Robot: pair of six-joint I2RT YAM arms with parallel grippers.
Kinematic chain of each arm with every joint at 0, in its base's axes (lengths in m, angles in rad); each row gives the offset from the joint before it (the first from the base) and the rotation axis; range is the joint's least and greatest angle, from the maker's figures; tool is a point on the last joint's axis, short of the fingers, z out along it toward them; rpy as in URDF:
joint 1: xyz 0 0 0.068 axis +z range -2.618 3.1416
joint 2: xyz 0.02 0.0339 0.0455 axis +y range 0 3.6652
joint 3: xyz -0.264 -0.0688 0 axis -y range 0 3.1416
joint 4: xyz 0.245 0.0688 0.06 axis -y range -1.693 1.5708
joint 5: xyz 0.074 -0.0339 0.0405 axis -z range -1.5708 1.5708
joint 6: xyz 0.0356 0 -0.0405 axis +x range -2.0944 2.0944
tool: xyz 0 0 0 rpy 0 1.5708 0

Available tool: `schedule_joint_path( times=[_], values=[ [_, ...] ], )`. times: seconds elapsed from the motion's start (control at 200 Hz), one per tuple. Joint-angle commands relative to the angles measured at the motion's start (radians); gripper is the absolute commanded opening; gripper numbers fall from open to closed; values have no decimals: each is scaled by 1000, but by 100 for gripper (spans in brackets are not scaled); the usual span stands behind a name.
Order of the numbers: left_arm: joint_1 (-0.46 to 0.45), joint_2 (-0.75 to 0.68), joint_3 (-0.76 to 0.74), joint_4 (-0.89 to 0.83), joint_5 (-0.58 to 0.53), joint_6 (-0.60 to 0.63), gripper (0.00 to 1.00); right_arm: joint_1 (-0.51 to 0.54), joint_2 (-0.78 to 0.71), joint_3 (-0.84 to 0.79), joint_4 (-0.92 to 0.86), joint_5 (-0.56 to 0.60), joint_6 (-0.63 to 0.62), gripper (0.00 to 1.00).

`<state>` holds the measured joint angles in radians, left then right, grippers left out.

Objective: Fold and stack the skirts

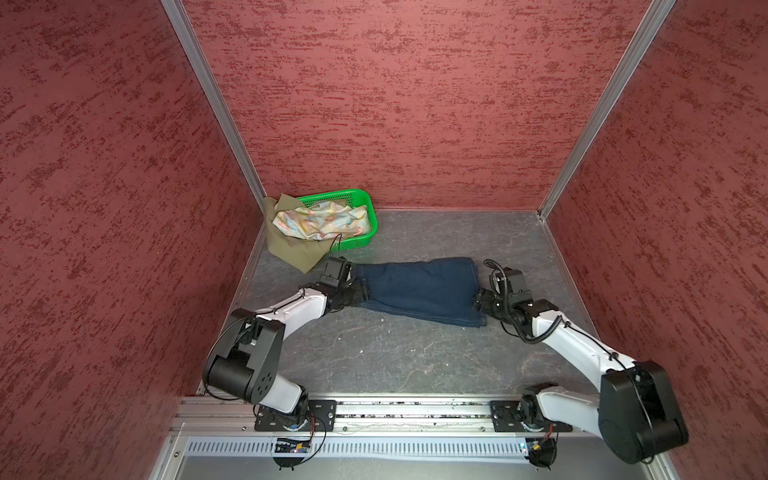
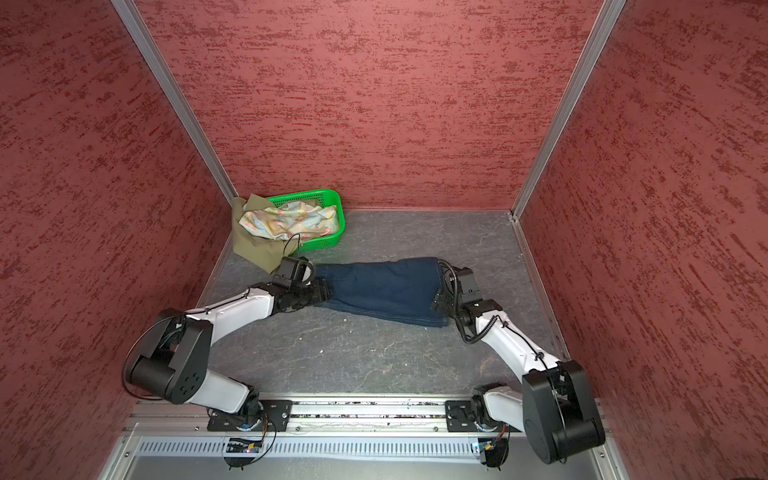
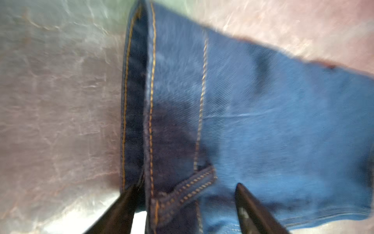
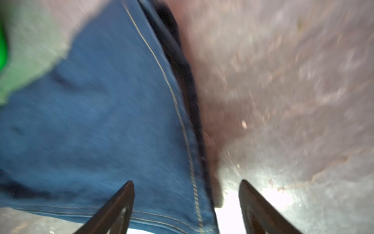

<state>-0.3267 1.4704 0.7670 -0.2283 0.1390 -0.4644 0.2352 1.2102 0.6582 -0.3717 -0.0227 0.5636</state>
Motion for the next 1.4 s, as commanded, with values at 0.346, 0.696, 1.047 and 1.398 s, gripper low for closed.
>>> schedule_joint_path(
  times=[0.346, 0.696, 1.047, 1.398],
  values=[
    [-42, -83, 64, -78, -214, 98, 99, -33, 136, 146, 102, -10, -25, 99],
    [-38, 127, 139, -31, -170, 54, 99, -51, 230, 155, 159, -20, -36, 99],
    [-35, 274, 176, -26, -105, 31, 96, -79, 226, 107, 149, -57, -16, 99],
    [-32, 359, 162, 14, -82, 60, 53, -119, 231, 23, 179, -205, 24, 98]
  ],
)
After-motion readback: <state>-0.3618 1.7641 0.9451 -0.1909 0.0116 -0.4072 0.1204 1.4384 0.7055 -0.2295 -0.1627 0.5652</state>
